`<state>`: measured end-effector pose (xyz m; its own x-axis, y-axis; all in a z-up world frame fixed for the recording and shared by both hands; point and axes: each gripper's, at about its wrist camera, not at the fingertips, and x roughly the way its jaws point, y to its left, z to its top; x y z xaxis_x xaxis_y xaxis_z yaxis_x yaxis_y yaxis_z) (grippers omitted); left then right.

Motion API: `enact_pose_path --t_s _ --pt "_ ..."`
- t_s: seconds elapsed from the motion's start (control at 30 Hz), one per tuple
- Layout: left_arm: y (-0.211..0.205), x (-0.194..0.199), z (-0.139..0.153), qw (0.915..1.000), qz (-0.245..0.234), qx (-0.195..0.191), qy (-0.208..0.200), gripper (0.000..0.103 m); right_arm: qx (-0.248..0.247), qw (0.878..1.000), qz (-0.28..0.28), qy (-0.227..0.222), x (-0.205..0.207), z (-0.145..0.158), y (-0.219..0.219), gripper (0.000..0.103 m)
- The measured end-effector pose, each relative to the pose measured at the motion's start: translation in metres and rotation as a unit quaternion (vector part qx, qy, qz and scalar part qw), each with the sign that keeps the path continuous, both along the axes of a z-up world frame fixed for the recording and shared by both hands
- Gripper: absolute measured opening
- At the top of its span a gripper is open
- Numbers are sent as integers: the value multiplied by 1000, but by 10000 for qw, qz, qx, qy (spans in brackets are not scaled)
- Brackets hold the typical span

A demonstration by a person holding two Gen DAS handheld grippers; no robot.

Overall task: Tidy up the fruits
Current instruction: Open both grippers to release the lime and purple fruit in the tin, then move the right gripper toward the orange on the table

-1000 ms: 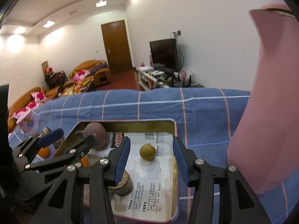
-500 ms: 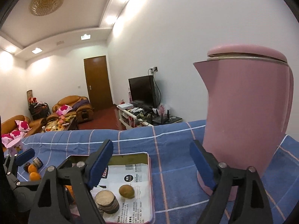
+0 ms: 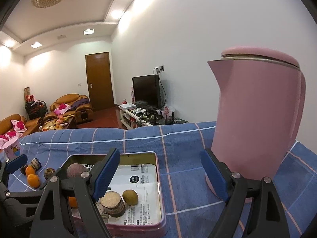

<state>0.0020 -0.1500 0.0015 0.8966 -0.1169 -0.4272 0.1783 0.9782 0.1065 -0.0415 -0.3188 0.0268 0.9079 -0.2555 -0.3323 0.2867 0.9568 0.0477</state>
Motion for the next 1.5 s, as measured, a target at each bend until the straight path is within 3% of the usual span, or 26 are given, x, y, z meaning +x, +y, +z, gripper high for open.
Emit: enact_pose_path --t_s 0.8,1.5 --pt "51 -18 -3 9999 -36 105 86 103 326 9994 37 137 -28 -4 51 85" --pt "136 16 -6 9986 481 121 209 103 375 9973 593 234 8 -7 141 85"
